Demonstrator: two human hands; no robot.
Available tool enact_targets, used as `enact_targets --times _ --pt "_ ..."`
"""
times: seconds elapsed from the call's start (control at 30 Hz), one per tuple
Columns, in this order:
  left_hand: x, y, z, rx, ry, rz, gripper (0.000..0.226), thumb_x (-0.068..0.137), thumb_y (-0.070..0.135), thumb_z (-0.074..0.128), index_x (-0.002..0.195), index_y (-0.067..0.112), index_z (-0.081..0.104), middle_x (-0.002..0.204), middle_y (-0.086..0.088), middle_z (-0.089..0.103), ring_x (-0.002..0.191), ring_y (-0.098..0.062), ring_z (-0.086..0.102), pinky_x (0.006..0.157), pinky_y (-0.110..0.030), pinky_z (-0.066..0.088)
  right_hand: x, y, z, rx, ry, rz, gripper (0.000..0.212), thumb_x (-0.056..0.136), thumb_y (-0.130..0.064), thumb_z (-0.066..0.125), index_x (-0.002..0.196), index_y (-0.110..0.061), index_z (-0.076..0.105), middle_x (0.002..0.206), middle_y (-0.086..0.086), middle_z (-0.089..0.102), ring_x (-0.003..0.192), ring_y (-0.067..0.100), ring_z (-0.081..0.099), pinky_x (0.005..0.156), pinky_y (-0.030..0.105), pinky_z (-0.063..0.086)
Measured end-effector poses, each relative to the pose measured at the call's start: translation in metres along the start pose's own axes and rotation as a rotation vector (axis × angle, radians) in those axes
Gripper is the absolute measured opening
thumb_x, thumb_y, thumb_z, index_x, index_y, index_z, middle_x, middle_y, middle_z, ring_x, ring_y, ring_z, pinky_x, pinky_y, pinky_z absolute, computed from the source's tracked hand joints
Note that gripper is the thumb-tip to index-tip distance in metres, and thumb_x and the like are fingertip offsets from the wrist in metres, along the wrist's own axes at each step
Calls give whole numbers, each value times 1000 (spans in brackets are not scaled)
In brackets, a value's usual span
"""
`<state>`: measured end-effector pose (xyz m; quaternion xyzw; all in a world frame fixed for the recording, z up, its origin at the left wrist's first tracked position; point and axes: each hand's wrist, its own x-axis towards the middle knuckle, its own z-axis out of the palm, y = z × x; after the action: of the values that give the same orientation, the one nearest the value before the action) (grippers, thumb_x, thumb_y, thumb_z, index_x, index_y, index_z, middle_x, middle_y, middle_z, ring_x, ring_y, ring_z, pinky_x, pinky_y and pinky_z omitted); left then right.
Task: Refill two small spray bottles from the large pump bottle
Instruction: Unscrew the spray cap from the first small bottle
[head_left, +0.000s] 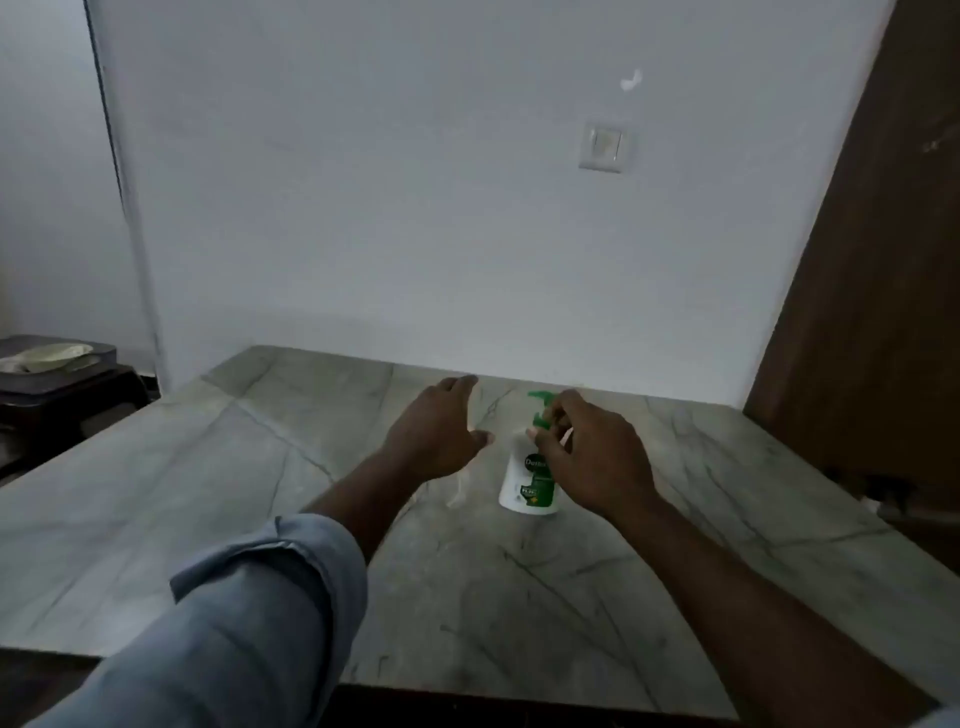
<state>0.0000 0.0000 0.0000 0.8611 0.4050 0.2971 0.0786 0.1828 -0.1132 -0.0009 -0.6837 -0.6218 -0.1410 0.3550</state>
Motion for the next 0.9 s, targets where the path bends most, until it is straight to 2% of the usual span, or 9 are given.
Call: enact_targets --times 0.1,0.23,0.33,0.47,0.57,0.67,0.8,0.9 --pt "-7 -1 21 -64 9 -51 88 86 40 77 157 19 30 150 -8 54 133 -27 54 107 -43 47 -12 0 20 70 48 13 25 87 -56 55 90 -32 57 80 -16 65 70 6 64 61 31 54" --pt "-20 -7 53 -131 102 -96 78 91 29 73 156 21 32 135 -3 67 123 -22 63 109 -39 39 -31 4 51 187 51 47 18 89 -51 65 89 -33 61 78 -17 66 70 -1 62 60 24 51" --pt "-24 -10 70 -210 153 -63 66 93 33 72 151 22 41 126 -1 73 113 -19 69 94 -36 53 -36 5 69 273 45 84 16 88 -50 67 92 -34 64 81 -21 66 76 -5 63 64 18 51" --pt "-28 -21 88 -186 157 46 37 95 36 64 129 22 62 113 1 75 102 -17 70 85 -32 55 -35 5 86 323 90 104 10 91 -30 73 99 -27 68 90 -10 72 78 0 65 71 25 57" --pt "-29 -25 92 -202 140 89 23 96 34 61 115 22 66 104 2 74 90 -14 68 78 -33 57 -34 1 92 376 146 133 15 89 -36 71 99 -28 64 89 -15 69 77 -7 62 69 7 48" --pt "-35 -28 92 -324 115 72 20 97 36 63 113 23 62 96 5 71 80 -6 65 69 -27 56 -37 -4 94 466 213 162 27 82 -51 67 97 -31 57 85 -22 63 84 -9 64 66 4 47" --pt "-45 -23 94 -415 -8 118 25 96 33 66 116 27 52 96 15 61 80 8 58 65 -12 43 -43 0 99 538 258 211 35 80 -37 84 102 -27 59 92 -19 66 89 -12 64 69 2 47" --pt "-46 -19 96 -459 -45 111 31 92 30 73 113 27 51 97 16 61 82 7 59 64 -14 47 -45 4 101 517 185 190 29 78 -33 87 95 -29 64 88 -24 64 86 -15 63 69 1 45"
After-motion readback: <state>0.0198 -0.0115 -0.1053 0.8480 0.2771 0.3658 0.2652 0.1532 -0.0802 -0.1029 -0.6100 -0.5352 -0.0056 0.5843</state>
